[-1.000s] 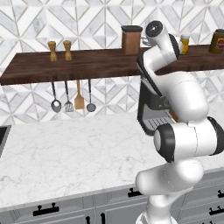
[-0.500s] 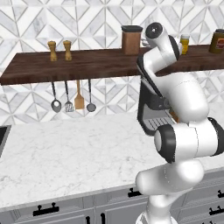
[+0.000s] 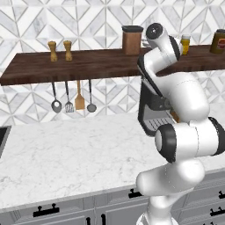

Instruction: Gather all objects into one cabinet and sort the glasses and bowls to opposite sides.

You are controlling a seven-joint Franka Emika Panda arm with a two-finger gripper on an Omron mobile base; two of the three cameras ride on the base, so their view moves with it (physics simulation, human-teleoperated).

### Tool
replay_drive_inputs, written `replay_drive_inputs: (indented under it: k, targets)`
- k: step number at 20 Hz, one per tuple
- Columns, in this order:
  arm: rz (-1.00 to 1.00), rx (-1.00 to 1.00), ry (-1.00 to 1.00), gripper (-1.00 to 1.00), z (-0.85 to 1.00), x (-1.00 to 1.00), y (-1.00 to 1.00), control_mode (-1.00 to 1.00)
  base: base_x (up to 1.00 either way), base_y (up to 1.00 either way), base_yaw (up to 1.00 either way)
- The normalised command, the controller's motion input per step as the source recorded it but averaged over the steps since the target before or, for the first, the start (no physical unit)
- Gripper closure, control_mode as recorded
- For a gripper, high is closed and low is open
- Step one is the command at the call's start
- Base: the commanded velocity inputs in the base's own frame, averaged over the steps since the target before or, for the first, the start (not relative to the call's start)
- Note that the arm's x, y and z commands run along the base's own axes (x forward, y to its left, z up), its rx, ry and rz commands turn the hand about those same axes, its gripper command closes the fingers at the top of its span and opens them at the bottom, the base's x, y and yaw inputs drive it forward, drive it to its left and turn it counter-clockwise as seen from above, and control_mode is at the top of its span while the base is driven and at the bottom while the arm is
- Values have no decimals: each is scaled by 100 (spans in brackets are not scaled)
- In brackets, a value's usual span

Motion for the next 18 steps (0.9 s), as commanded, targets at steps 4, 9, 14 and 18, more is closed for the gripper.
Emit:
replay_drive_inputs:
  k: [4, 9, 14, 18]
  targets:
    - [0, 0, 0, 100, 0, 0, 0, -100, 0, 0, 0]
    - [0, 0, 0, 100, 0, 0, 0, -100, 0, 0, 0]
    - [0, 0, -2, 100, 0, -34, -1, -100, 0, 0, 0]
    - [1, 0, -4, 100, 1, -68, 0, -100, 0, 0, 0]
